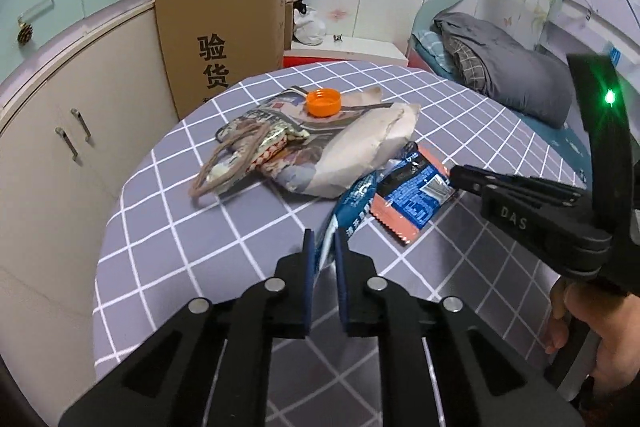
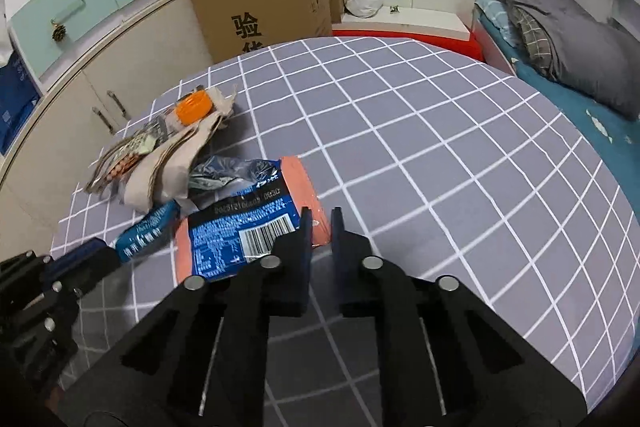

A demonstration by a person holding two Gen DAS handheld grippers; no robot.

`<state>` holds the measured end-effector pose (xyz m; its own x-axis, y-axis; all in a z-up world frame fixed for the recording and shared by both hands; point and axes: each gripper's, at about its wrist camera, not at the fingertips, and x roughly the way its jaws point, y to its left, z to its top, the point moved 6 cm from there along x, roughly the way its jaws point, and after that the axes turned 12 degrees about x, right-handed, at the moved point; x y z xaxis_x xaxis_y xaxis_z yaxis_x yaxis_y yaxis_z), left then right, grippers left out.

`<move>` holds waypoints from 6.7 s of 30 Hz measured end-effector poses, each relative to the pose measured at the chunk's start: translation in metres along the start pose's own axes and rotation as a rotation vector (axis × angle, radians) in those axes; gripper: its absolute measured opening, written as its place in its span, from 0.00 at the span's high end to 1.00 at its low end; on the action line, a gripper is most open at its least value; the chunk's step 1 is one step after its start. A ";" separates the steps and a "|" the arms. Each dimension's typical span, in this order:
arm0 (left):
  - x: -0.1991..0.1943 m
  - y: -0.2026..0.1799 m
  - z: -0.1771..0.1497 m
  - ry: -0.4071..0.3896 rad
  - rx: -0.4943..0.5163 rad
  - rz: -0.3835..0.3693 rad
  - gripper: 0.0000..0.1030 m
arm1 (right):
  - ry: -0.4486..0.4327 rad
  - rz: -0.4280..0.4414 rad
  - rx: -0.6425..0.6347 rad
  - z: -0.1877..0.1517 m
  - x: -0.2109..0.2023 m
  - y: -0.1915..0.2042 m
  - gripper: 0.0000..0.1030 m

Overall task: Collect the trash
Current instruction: 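Grasp the blue-white strip with the left tool while the right grasps the blue barcode packet, then carry both held items to the bin while the right tool drops the blue packet inside, then open the left tool to drop the blue-white strip into the bin, then move both tools back over the table, then grasp the brown cord with the left tool while the right grasps a green-printed wrapper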

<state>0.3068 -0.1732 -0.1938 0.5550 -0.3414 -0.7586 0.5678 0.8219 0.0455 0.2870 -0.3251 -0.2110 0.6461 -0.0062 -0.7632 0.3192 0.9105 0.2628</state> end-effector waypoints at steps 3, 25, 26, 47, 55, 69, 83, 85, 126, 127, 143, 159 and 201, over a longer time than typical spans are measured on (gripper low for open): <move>-0.012 0.005 -0.007 -0.018 -0.024 -0.015 0.93 | -0.023 0.019 -0.001 -0.007 -0.014 -0.002 0.98; -0.055 0.064 -0.043 -0.054 -0.156 0.070 0.93 | 0.011 -0.077 -0.165 -0.019 0.004 0.055 0.33; -0.055 0.064 -0.044 -0.054 -0.158 0.066 0.93 | 0.020 -0.071 -0.164 -0.021 0.006 0.054 0.33; -0.107 0.090 -0.074 -0.178 -0.245 0.005 0.93 | -0.151 0.221 -0.186 -0.059 -0.109 0.122 0.92; -0.138 0.172 -0.154 -0.155 -0.384 0.174 0.93 | -0.005 0.439 -0.336 -0.134 -0.087 0.254 0.92; -0.084 0.294 -0.316 0.111 -0.689 0.362 0.93 | 0.361 0.442 -0.492 -0.284 0.050 0.391 0.92; 0.030 0.335 -0.405 0.302 -0.884 0.293 0.93 | 0.493 0.338 -0.445 -0.336 0.185 0.401 0.51; 0.035 0.334 -0.411 0.313 -0.890 0.287 0.93 | 0.501 0.328 -0.438 -0.339 0.192 0.401 0.51; -0.014 0.338 -0.367 0.245 -0.885 0.363 0.48 | 0.393 0.434 -0.326 -0.274 0.127 0.403 0.37; -0.026 0.338 -0.364 0.227 -0.889 0.375 0.48 | 0.388 0.443 -0.329 -0.272 0.120 0.405 0.37; -0.155 0.274 -0.205 -0.072 -0.566 0.465 0.41 | 0.059 0.633 -0.256 -0.147 -0.070 0.368 0.33; -0.059 0.098 -0.009 -0.134 -0.036 0.157 0.41 | -0.191 0.243 0.030 -0.015 -0.079 0.125 0.33; -0.016 0.139 0.000 -0.175 -0.142 0.033 0.97 | -0.028 0.119 -0.133 -0.002 0.011 0.167 0.32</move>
<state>0.3765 -0.0530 -0.1754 0.6758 -0.3773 -0.6332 0.4633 0.8856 -0.0332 0.3461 -0.1725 -0.1770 0.6933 0.0952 -0.7143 0.1458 0.9522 0.2684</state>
